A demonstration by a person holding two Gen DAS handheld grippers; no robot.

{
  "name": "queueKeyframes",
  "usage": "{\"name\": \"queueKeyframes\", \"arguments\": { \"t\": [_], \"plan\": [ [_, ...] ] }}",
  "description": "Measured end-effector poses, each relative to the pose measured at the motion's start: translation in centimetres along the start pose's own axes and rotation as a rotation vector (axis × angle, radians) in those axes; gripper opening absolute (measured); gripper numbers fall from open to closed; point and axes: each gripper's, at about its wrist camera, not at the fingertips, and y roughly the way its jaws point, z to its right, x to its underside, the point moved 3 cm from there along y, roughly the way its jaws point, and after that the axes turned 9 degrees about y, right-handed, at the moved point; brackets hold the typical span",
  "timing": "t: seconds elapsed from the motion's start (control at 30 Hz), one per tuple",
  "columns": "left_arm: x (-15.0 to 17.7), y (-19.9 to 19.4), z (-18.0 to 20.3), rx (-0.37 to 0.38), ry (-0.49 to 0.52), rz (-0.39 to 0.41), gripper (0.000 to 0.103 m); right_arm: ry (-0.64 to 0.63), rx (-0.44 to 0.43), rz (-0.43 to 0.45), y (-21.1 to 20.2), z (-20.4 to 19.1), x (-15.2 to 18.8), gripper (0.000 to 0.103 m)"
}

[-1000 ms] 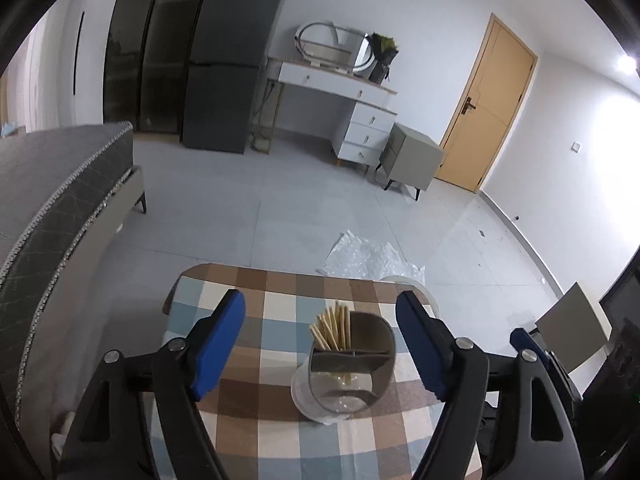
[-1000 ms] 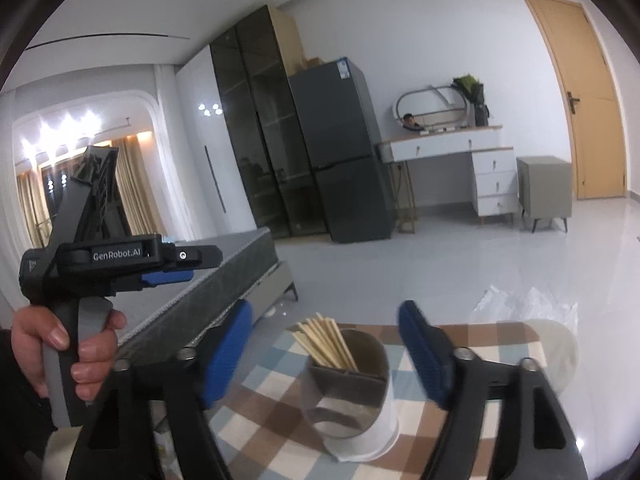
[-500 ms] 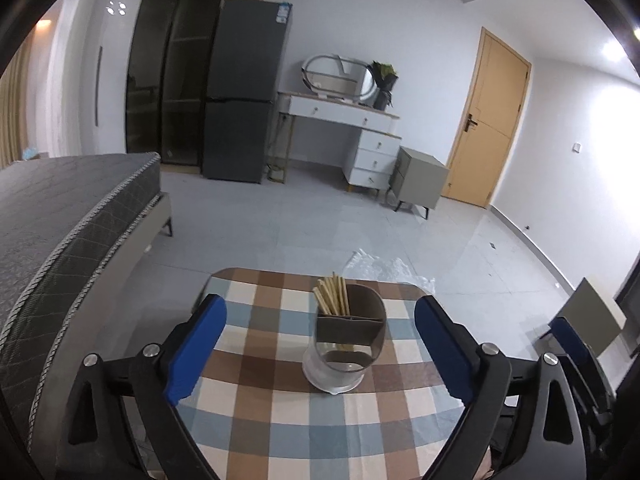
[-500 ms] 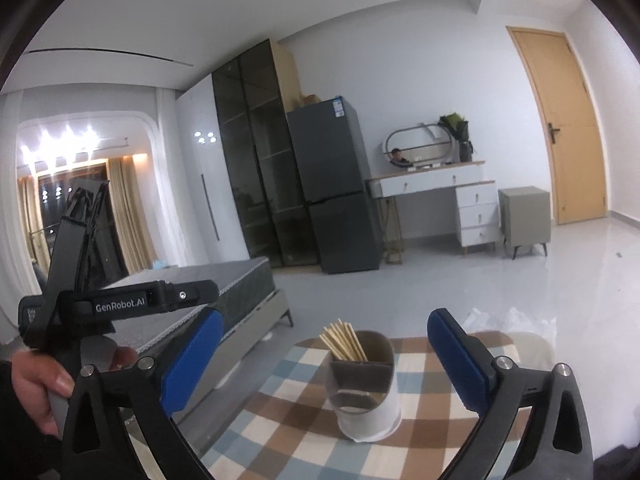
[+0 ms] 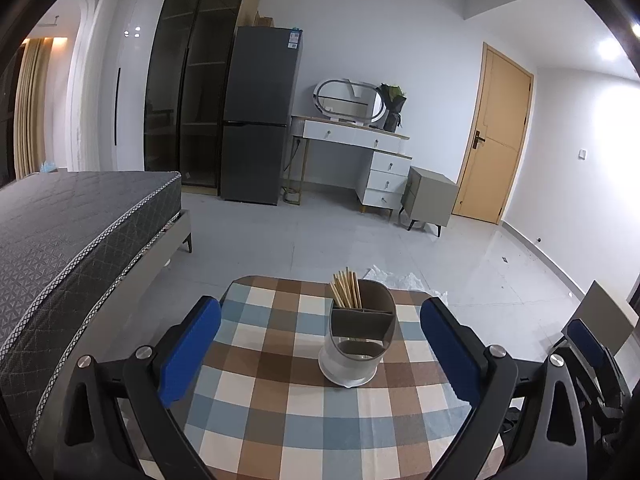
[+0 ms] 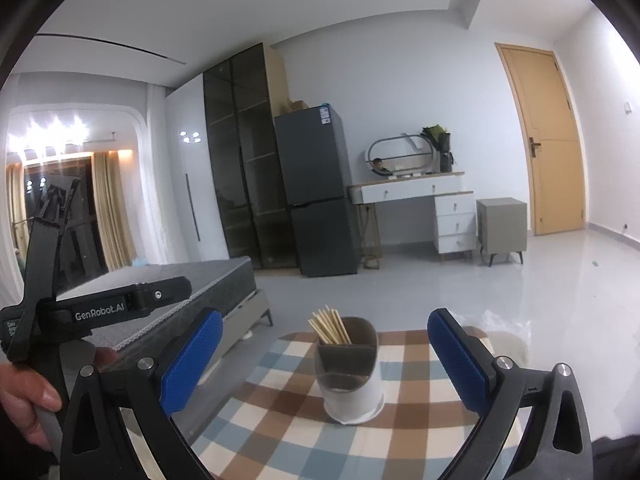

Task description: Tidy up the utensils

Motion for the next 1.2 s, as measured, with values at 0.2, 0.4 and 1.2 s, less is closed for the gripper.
{"name": "queueKeyframes", "arguments": {
  "t": [0.2,0.4,1.2],
  "plan": [
    [0.6,-0.4,0.0,-0.008,-0.009,0.005,0.097,0.010,0.016,-0.001,-0.5,-0.1,0.3,0.103],
    [1.2,-0.6,-0.1,0.002,-0.020,0.001,0.097,0.024,0.013,0.002,-1.1,0.0,0.6,0.103],
    [1.6,-0.9,0.3,-0.019,-0.026,-0.011,0.097,0.059,0.027,-0.008,-1.5,1.0,1.1,0.103]
  ]
}}
